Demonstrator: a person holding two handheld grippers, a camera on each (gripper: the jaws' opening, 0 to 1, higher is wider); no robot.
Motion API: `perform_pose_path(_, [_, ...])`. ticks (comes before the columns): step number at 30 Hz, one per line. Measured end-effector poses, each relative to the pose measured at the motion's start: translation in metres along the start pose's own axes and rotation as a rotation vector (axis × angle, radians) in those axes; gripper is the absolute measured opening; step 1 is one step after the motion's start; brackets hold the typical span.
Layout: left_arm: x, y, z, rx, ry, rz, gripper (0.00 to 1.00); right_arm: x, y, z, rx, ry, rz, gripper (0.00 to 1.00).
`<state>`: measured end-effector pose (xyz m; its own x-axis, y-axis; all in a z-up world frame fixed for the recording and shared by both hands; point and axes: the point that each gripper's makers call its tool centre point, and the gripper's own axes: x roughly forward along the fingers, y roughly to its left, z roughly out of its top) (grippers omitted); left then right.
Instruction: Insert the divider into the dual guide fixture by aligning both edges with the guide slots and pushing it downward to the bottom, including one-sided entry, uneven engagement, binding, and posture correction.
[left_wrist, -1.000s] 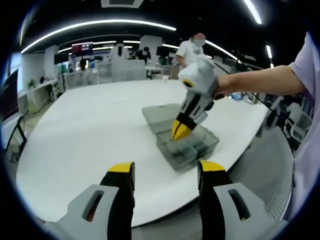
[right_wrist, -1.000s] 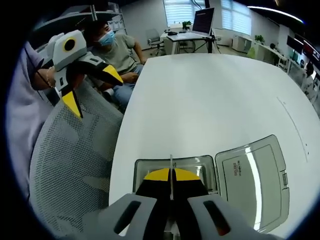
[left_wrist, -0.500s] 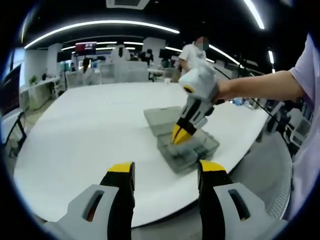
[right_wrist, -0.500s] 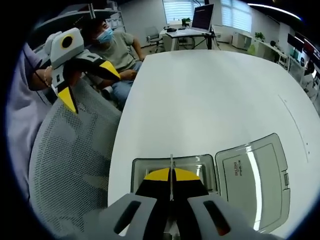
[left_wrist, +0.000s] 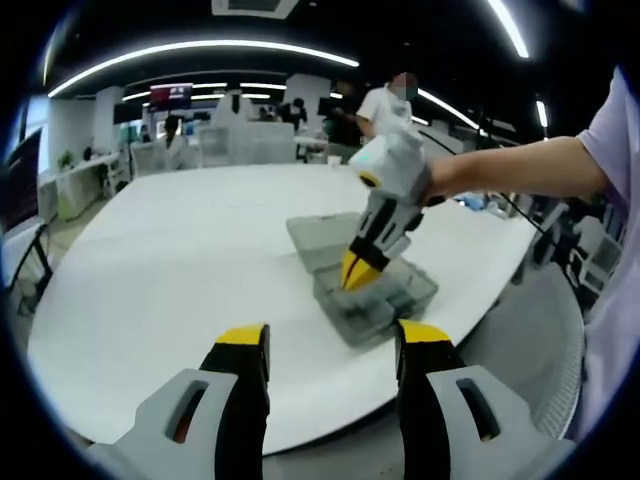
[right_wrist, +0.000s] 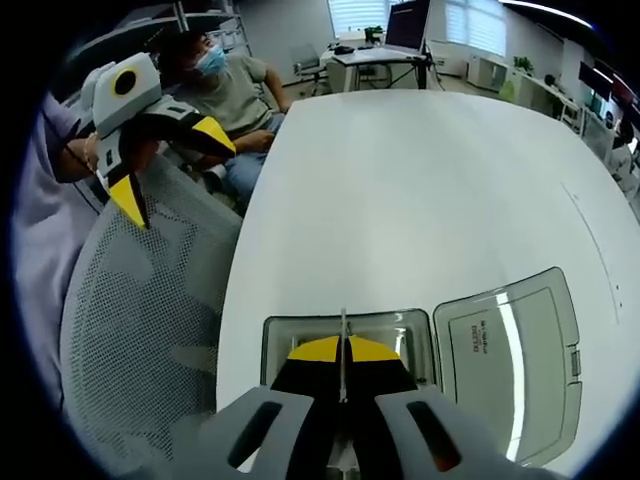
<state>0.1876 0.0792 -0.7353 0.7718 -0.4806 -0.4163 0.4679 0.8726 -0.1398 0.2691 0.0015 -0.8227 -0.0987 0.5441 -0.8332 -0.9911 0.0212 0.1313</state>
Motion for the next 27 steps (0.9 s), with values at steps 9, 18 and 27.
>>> perform_pose_path(9, [0.000,-0.001,-0.001,-0.003,0.006,-0.004,0.48,0.006,-0.001,-0.006,0.017,0.000,-0.001,0.00])
perform_pose_path(18, [0.000,-0.001,-0.001,-0.004,0.009,-0.002,0.48,0.009,0.000,-0.008,0.010,0.006,0.004,0.00])
perform_pose_path(27, [0.000,-0.002,-0.002,-0.002,0.010,-0.002,0.48,0.012,0.001,-0.012,-0.023,0.034,-0.017,0.00])
